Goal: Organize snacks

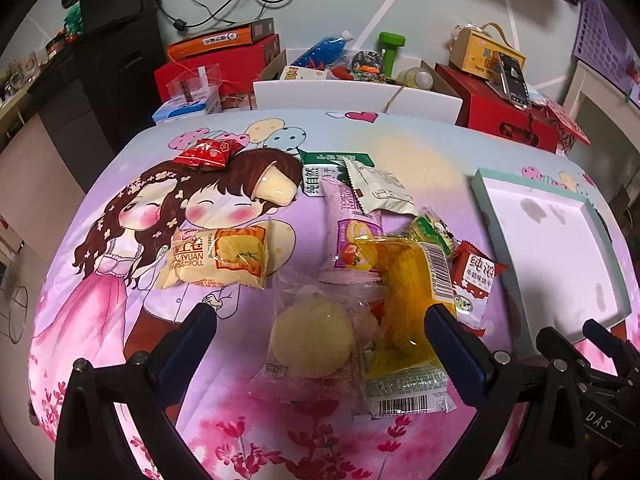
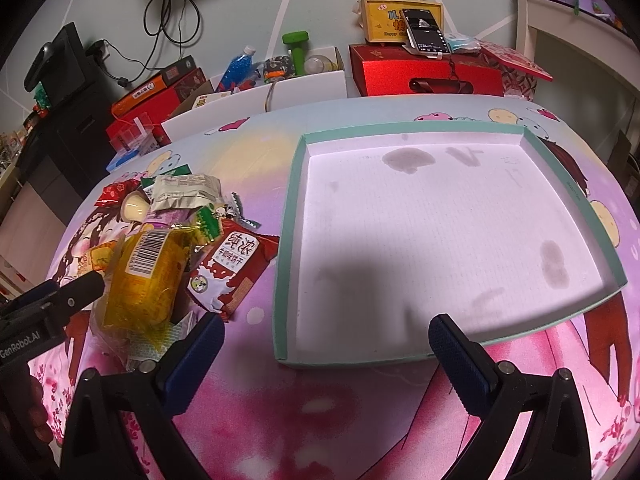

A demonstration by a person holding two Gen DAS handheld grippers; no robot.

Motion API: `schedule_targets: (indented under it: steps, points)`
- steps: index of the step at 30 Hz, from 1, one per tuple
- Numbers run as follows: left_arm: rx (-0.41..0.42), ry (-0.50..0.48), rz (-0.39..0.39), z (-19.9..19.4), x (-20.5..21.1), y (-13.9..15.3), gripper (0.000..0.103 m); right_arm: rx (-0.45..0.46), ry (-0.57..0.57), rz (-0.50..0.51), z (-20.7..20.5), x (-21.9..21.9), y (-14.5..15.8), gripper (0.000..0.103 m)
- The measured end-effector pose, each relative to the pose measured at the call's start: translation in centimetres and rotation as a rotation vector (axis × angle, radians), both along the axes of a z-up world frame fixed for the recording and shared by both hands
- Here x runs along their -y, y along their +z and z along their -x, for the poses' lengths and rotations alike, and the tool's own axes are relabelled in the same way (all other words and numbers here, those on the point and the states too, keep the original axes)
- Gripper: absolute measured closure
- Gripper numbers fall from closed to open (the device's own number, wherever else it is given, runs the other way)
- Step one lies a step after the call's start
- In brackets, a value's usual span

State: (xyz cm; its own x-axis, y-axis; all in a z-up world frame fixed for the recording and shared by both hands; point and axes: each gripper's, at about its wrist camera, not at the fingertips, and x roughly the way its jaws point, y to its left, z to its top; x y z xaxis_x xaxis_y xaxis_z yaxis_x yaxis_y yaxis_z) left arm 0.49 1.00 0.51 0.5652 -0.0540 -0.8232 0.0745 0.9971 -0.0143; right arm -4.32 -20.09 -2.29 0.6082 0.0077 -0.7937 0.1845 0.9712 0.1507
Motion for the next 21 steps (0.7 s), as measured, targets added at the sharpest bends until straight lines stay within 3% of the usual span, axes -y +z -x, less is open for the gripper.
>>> schedule_targets:
  steps: [11, 21]
  points:
    - [0.068, 0.146, 0.112, -0.6, -5.7, 0.9, 0.0, 0.133, 0.071, -0.038, -1.0, -3.2, 2.2, 0.0]
    - [-0.078, 0.185, 0.125, -1.8, -7.2, -1.6, 0.0, 0.097, 0.212, -0.029, -3.7, -9.1, 1.3, 0.0]
